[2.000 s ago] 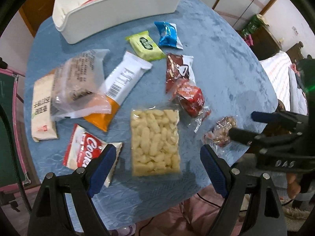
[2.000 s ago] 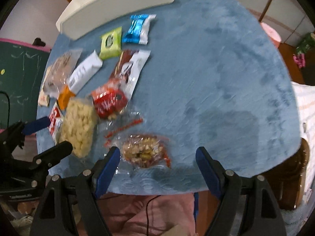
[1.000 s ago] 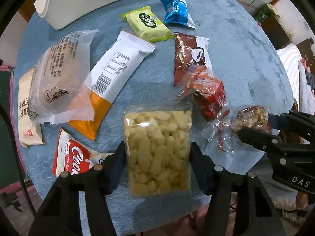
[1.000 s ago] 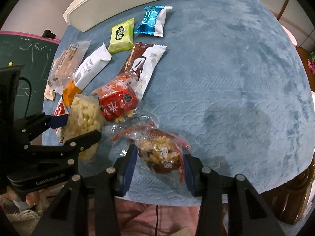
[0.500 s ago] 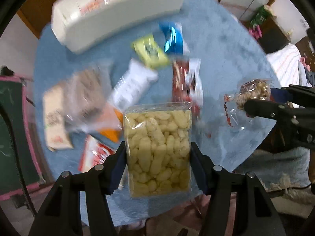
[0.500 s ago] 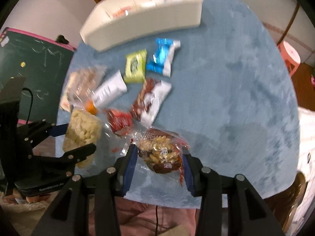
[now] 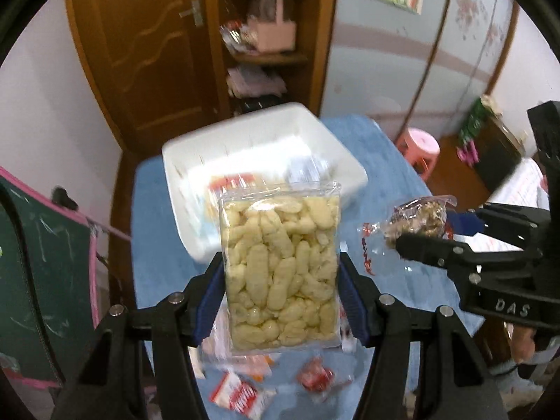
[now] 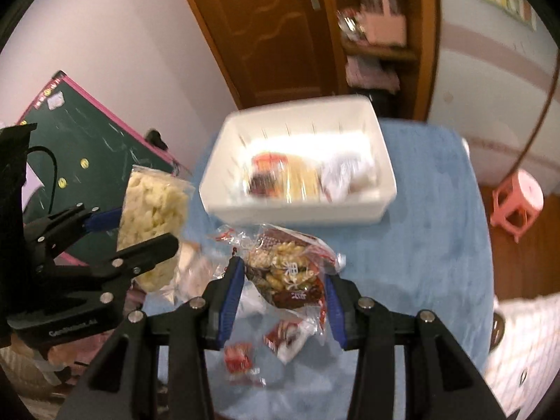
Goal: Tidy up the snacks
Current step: 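Carry both held bags over the white bin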
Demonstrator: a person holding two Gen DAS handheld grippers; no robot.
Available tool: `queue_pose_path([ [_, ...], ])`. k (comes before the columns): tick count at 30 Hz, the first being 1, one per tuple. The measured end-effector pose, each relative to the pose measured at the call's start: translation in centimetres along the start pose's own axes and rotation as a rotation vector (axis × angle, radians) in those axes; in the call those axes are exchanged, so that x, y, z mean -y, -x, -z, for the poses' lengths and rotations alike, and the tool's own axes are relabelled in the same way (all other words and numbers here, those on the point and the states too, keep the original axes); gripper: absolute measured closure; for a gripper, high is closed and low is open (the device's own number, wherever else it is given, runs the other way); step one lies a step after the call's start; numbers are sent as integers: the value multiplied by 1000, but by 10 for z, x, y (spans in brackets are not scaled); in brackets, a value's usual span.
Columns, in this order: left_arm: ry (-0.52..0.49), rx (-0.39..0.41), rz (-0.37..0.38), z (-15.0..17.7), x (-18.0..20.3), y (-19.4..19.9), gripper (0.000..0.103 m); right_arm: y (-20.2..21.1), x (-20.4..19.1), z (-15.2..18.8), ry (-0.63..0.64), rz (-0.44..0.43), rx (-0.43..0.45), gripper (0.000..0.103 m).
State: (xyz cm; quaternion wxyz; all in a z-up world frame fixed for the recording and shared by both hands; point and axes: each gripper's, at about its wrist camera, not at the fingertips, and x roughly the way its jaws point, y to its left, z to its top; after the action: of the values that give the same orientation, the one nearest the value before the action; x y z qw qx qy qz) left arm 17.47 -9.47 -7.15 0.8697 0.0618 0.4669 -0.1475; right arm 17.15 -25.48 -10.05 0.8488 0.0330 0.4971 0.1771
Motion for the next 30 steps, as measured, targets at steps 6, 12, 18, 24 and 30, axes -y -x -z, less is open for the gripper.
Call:
queue_pose_path([
  [6, 32, 62, -68, -56, -15, 1, 44, 6, 0, -49, 58, 18, 79, 59],
  [12, 81, 97, -123, -92, -24, -3, 44, 2, 9, -85, 74, 54, 112, 59],
  [18, 121, 108, -147, -114, -30, -17, 44, -6, 11, -107, 97, 73, 122, 59],
  [24, 145, 101, -164, -129, -33, -35, 43, -22, 16, -129, 96, 92, 122, 58],
  [30, 165, 115, -190, -144, -40, -49, 43, -44, 18, -147, 98, 129, 103, 58],
])
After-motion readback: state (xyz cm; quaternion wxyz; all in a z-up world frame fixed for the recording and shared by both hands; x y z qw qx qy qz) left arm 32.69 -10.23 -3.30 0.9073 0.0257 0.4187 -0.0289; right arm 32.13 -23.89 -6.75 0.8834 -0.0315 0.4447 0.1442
